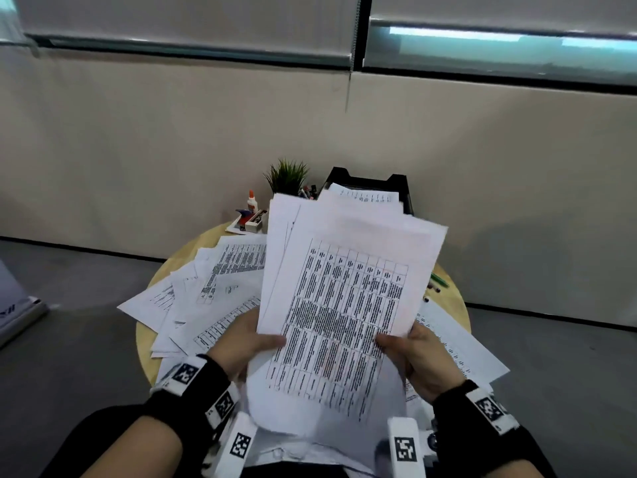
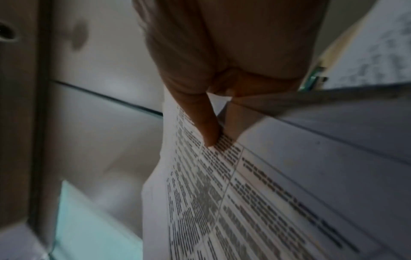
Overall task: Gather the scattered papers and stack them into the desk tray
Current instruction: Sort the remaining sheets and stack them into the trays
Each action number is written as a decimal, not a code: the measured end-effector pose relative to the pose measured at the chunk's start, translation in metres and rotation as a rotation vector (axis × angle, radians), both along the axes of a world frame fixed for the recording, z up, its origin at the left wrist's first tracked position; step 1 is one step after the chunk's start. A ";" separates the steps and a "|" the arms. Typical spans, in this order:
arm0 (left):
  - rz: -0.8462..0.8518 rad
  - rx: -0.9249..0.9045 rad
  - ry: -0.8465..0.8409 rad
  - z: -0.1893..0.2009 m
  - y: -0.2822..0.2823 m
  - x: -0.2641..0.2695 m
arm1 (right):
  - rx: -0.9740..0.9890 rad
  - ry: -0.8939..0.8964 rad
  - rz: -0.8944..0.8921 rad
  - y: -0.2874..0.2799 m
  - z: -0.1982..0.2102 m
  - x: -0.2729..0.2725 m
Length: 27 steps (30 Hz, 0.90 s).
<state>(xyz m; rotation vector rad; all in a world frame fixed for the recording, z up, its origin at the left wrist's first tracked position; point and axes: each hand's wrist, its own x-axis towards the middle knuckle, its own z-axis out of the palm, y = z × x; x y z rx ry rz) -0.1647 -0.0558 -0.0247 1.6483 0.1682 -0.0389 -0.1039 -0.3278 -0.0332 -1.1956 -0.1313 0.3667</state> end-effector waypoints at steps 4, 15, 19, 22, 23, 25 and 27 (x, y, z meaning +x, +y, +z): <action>0.088 0.018 -0.144 0.040 -0.007 0.020 | -0.087 -0.197 -0.160 0.011 0.037 0.005; 0.213 -0.168 -0.267 0.061 -0.023 0.034 | -0.133 -0.293 -0.313 0.034 0.060 0.009; 0.234 -0.156 -0.262 0.055 -0.028 0.036 | -0.156 -0.242 -0.312 0.039 0.051 0.010; 0.265 -0.176 -0.302 0.062 -0.032 0.037 | -0.114 -0.242 -0.313 0.040 0.059 0.014; 0.289 -0.188 -0.317 0.064 -0.032 0.037 | -0.099 -0.250 -0.320 0.040 0.065 0.016; 0.326 -0.248 -0.362 0.066 -0.030 0.036 | -0.077 -0.302 -0.302 0.038 0.074 0.017; 0.338 -0.252 -0.384 0.063 -0.027 0.037 | -0.096 -0.333 -0.298 0.037 0.077 0.016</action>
